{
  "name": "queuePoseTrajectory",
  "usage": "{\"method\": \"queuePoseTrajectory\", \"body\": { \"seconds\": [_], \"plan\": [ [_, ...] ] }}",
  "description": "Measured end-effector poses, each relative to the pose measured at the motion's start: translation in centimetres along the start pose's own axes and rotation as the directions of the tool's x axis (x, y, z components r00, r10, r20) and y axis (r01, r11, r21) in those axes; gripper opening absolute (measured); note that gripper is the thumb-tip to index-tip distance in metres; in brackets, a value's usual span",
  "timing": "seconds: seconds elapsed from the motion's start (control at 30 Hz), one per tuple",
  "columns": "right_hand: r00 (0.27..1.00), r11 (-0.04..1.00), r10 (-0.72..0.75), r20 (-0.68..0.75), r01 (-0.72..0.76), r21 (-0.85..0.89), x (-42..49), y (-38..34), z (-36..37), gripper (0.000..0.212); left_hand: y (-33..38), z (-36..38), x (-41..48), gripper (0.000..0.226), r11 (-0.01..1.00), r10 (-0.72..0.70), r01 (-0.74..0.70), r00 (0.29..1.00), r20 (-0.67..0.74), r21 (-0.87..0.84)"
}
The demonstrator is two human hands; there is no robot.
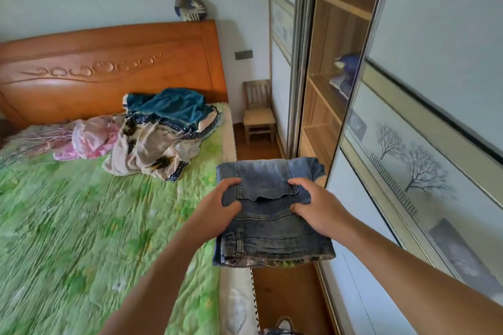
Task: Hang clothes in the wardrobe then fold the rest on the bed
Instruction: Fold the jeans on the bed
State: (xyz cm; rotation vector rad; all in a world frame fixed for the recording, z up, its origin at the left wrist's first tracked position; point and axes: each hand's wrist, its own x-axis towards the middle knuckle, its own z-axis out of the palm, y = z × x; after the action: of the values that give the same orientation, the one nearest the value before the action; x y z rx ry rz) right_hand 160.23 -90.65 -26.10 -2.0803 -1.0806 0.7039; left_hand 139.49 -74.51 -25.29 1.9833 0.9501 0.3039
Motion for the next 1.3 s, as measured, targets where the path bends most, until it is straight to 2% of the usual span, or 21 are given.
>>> {"method": "queuePoseTrajectory", "body": {
  "seconds": [0.1,0.47,0.73,0.9,1.0,1.13,1.3],
  "plan": [
    [0.999,1.0,-0.002,-0.044,0.002,0.009,3.9,-1.1,-1.6,0.057,1.4,-1.7,4.8,0.046,0.999,0.02,-0.021,1.0,0.009,0.034],
    [0.983,0.977,-0.081,-0.166,0.112,0.183,12.0,-3.5,-4.7,0.056,4.3,-5.4,14.8,0.046,0.997,0.069,-0.068,0.997,0.022,-0.039],
    [0.973,0.955,0.003,-0.232,0.066,0.289,23.5,-4.1,-7.6,0.049,5.3,-6.7,30.1,0.047,0.987,0.126,-0.116,0.988,0.091,-0.108],
    [0.939,0.93,0.077,-0.336,0.053,0.363,33.4,-4.8,-9.8,0.045,7.8,-8.0,42.9,0.046,0.967,0.218,-0.193,0.965,0.146,-0.169],
    [0.913,0.913,0.129,-0.388,0.043,0.405,37.8,-5.7,-11.6,0.045,10.0,-9.3,48.9,0.047,0.959,0.243,-0.198,0.943,0.228,-0.201],
    [0.881,0.909,0.155,-0.446,0.049,0.413,42.0,-6.7,-15.3,0.042,13.9,-9.8,56.2,0.049,0.957,0.282,-0.24,0.902,0.326,-0.163],
    [0.855,0.927,0.17,-0.489,0.03,0.374,44.7,-8.1,-19.8,0.041,18.5,-9.6,61.6,0.045,0.925,0.378,-0.358,0.837,0.396,-0.128]
  ]
}}
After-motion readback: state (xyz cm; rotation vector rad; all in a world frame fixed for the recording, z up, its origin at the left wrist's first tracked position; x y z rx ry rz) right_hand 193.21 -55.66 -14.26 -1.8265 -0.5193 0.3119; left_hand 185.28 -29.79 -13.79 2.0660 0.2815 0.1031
